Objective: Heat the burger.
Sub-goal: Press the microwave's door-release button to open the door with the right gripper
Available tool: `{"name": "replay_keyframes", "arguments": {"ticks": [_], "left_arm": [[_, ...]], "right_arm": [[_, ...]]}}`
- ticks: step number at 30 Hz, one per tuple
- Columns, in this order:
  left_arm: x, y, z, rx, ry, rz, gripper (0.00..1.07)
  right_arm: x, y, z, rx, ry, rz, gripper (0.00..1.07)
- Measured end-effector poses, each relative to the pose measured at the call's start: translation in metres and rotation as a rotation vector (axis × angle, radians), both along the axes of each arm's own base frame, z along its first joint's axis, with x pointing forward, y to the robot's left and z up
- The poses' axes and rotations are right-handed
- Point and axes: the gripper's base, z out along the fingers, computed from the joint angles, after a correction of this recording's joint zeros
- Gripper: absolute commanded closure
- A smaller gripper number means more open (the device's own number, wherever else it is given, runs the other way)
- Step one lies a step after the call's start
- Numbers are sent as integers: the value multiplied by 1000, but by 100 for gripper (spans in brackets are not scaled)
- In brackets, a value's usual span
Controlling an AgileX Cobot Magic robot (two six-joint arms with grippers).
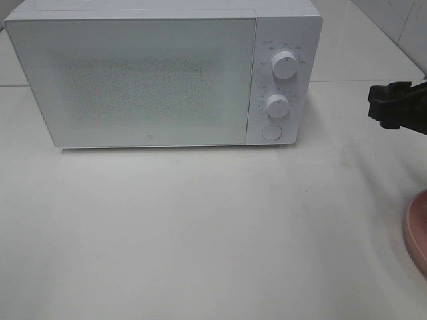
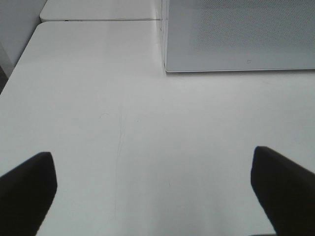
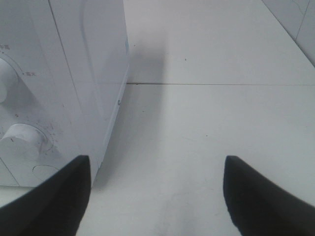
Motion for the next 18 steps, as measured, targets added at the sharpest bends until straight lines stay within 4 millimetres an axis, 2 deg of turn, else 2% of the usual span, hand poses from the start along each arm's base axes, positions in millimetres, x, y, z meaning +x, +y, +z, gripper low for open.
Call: {"name": "replay_keyframes", "arguments": {"ticks": [5,10,16,18], "left_arm": [[0,0,0,0,0,0,6],[0,0,0,0,0,0,6],[0,0,0,0,0,0,6],[0,0,0,0,0,0,6]], "right_arm": [[7,13,-12,-49,-19,23,35],[10,36,-30,-100,-29,21,35],[8,52,-37,-123,-69,6,35],[5,64,-40,-126,-90,22,35]]}}
